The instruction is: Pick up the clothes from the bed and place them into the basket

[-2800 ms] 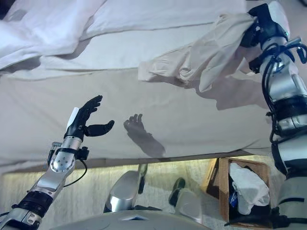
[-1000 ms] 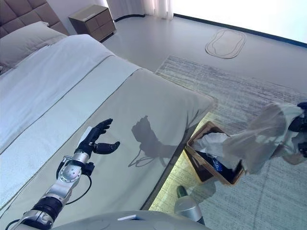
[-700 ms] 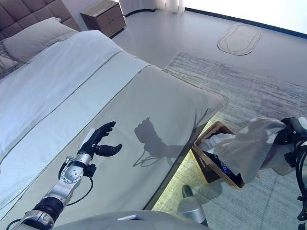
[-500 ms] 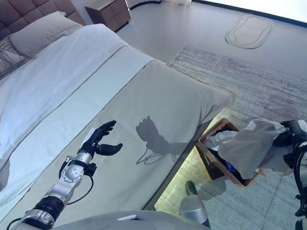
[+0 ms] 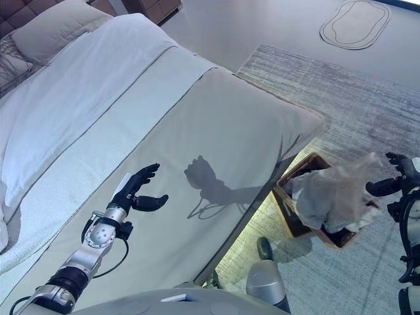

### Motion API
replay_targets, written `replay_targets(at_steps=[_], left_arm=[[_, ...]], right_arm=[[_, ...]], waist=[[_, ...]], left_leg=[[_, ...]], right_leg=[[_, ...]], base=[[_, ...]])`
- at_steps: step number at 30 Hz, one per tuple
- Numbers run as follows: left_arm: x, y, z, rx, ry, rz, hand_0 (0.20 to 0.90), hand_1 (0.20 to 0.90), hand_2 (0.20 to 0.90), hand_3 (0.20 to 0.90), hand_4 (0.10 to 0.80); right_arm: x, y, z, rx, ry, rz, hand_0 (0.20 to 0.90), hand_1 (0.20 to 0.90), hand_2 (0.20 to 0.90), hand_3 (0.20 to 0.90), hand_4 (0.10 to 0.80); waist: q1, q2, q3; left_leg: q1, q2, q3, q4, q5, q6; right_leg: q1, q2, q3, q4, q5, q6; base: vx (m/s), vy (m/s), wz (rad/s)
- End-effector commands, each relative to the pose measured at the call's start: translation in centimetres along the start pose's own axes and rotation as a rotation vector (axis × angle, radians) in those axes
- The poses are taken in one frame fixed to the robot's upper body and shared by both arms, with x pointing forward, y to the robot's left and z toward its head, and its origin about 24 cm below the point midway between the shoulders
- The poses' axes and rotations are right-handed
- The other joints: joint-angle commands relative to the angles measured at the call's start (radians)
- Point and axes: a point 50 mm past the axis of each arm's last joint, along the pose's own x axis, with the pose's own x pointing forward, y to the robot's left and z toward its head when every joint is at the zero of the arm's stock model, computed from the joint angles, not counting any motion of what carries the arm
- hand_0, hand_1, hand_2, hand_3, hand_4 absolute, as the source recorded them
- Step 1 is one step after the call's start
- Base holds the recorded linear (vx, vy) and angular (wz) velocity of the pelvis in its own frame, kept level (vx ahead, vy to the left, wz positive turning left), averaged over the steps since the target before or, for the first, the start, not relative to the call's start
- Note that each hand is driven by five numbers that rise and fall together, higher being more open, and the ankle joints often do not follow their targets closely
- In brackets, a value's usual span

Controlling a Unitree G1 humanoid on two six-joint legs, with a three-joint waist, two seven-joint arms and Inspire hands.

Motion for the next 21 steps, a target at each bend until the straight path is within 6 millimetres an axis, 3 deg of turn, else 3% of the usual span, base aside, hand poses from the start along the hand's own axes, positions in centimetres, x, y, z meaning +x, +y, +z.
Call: replay_targets(at_steps=[1,7,13,19,20,21], left_arm=[[1.8,2.0,4.9,0.000,-0.221,0.068,0.900,0.900,0.900,0.900,0.800],[1.7,1.8,4.8,-0.011,-0.221,0.071,0.900,0.900,0.900,0.900,0.800],[1.4,1.3,4.3,-0.021,-0.205,0.071,0.900,0.900,0.900,0.900,0.800],[1.2,0.8,3.3,-0.047,-0.155,0.074,0.900,0.900,0.900,0.900,0.800],[1.1,0.4,3.2,-0.058,-0.156,0.057,0.900,0.900,0.900,0.900,0.800],[1.0,0.2,3.2,-0.059,-0.157,0.054,0.900,0.900,0.900,0.900,0.800]], right_arm=[[0.7,-4.7,3.4,0.007,-0.119,-0.192,0.900,0.900,0.900,0.900,0.800],[0.5,-5.5,3.6,-0.007,-0.133,-0.202,0.900,0.900,0.900,0.900,0.800],[0.2,-3.8,3.7,0.001,-0.182,-0.141,0.900,0.900,0.900,0.900,0.800],[-0.6,-0.4,4.7,0.108,-0.288,-0.072,0.900,0.900,0.900,0.900,0.800],[-1.1,1.6,5.2,0.135,-0.312,-0.051,0.900,0.900,0.900,0.900,0.800],[-1.3,2.2,5.4,0.149,-0.320,-0.043,0.900,0.900,0.900,0.900,0.800]], waist=[[0.008,-0.034,-0.062],[0.000,-0.031,-0.061],[0.003,-0.037,-0.077],[0.016,-0.055,-0.096],[0.022,-0.067,-0.102],[0.024,-0.069,-0.103]], left_leg=[[-0.010,-0.003,0.023,0.077,-0.081,-0.001],[-0.006,-0.001,0.025,0.078,-0.081,-0.006],[0.010,0.004,0.023,0.070,-0.077,-0.008],[0.024,0.007,0.002,0.053,-0.068,-0.009],[0.030,0.009,-0.008,0.046,-0.064,-0.008],[0.030,0.009,-0.011,0.045,-0.063,-0.008]], right_leg=[[-0.061,-0.001,-0.024,0.090,-0.030,0.031],[-0.059,-0.001,-0.020,0.092,-0.032,0.031],[-0.041,-0.002,-0.027,0.089,-0.034,0.030],[-0.020,0.001,-0.045,0.092,-0.041,0.030],[-0.013,0.004,-0.048,0.093,-0.042,0.028],[-0.011,0.003,-0.050,0.094,-0.043,0.028]], base=[[0.000,0.000,0.00],[0.000,0.000,0.00],[0.039,0.008,0.00],[0.044,0.000,0.03],[0.049,-0.009,0.06],[0.051,-0.015,0.15]])
